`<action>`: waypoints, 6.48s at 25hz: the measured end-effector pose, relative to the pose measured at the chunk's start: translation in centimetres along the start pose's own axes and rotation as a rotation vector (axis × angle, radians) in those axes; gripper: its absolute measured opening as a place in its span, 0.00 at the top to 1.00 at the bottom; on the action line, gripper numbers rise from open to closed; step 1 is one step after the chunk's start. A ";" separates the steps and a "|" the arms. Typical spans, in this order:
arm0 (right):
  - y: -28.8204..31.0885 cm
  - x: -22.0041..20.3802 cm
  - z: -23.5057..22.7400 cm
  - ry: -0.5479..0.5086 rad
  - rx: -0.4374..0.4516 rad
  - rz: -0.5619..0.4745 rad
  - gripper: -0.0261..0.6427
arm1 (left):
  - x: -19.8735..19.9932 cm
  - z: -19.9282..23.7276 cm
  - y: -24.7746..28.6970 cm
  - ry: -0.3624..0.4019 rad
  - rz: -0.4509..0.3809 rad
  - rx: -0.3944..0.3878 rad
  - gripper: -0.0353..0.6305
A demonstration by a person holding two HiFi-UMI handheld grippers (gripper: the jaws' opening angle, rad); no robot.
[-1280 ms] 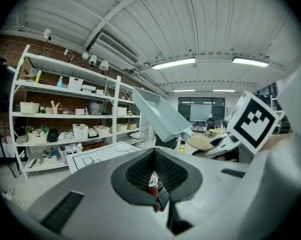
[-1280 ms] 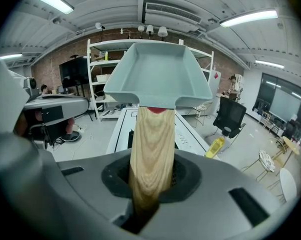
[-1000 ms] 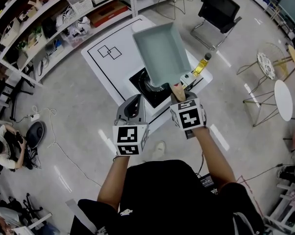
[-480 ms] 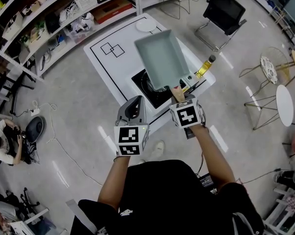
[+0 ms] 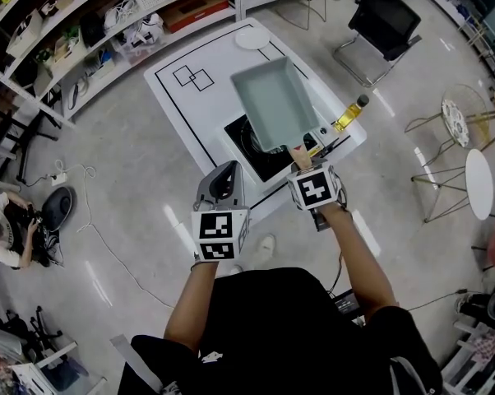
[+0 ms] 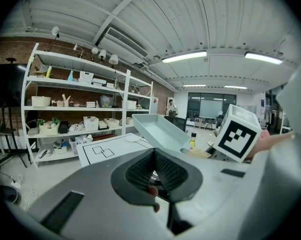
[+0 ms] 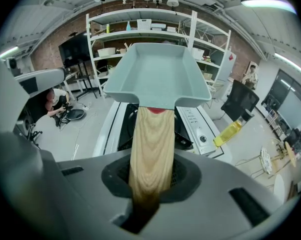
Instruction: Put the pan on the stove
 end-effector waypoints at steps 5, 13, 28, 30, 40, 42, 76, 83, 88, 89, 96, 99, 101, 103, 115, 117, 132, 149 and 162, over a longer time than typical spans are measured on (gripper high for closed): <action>1.0 0.5 -0.4 -0.060 -0.002 0.005 0.89 | -0.3 0.1 0.1 -0.007 0.007 0.008 0.93; 2.5 -0.5 -0.5 -0.090 -0.001 0.096 0.88 | -1.0 1.5 0.4 -0.018 0.025 0.031 0.93; 4.2 -2.8 -0.9 -0.110 -0.016 0.238 0.88 | -2.0 2.7 1.0 -0.043 0.051 0.042 0.93; 4.5 -2.8 -0.8 -0.123 0.000 0.239 0.88 | -2.2 2.8 1.1 -0.042 0.054 0.041 0.93; 5.3 -3.4 -0.6 -0.165 0.020 0.265 0.88 | -2.3 3.1 1.4 -0.042 0.057 0.032 0.93; 5.4 -3.6 -0.7 -0.164 0.018 0.271 0.88 | -2.3 3.2 1.5 -0.042 0.057 0.030 0.93; 5.3 -3.7 -1.2 -0.191 0.008 0.249 0.81 | -2.7 2.7 2.0 -0.046 0.069 0.003 0.93; 4.2 -2.7 -1.1 -0.128 0.013 0.152 0.72 | -2.1 2.4 1.5 -0.031 0.051 -0.013 0.93; 2.6 -2.2 -1.1 -0.070 -0.017 0.080 0.69 | -1.9 2.0 0.7 -0.022 0.042 -0.033 0.93; 2.2 -2.1 -1.1 -0.049 -0.023 0.066 0.69 | -1.9 2.0 0.5 -0.021 0.041 -0.036 0.93; -1.0 -0.1 -0.9 0.037 -0.062 -0.083 0.69 | -1.5 1.6 -1.4 0.000 0.026 -0.067 0.93; -2.7 0.4 -0.3 0.075 -0.082 -0.132 0.72 | -1.3 1.5 -2.4 0.015 0.016 -0.081 0.93; -4.1 0.7 0.1 0.091 -0.112 -0.172 0.76 | -1.0 1.5 -3.3 0.021 0.004 -0.091 0.93; -5.5 1.1 0.8 0.106 -0.136 -0.217 0.82 | -0.8 1.4 -4.2 0.027 -0.005 -0.100 0.93; -12.9 1.0 6.0 0.169 -0.199 -0.428 0.95 | 0.0 0.5 -10.3 0.077 -0.057 -0.153 0.93; -14.1 0.6 7.0 0.180 -0.206 -0.455 0.96 | -0.1 0.3 -11.6 0.079 -0.061 -0.159 0.93; -20.6 -4.5 15.0 0.248 -0.237 -0.590 0.96 | -2.2 -1.1 -20.6 0.146 -0.095 -0.232 0.93; -25.2 -7.8 16.5 0.241 -0.292 -0.652 0.96 | -1.8 -3.9 -24.0 0.161 -0.140 -0.274 0.93; -28.6 -10.6 14.2 0.224 -0.271 -0.686 0.96 | -0.7 -8.1 -25.6 0.137 -0.150 -0.239 0.93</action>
Point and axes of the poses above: the fingertips, and each gripper's own axes: y forward along the fingers, z to its left, x out of its top, the point moved 2 cm from there along -y, backward along the fingers, and after that the axes turned 2 degrees about x, right-handed, at the moved point
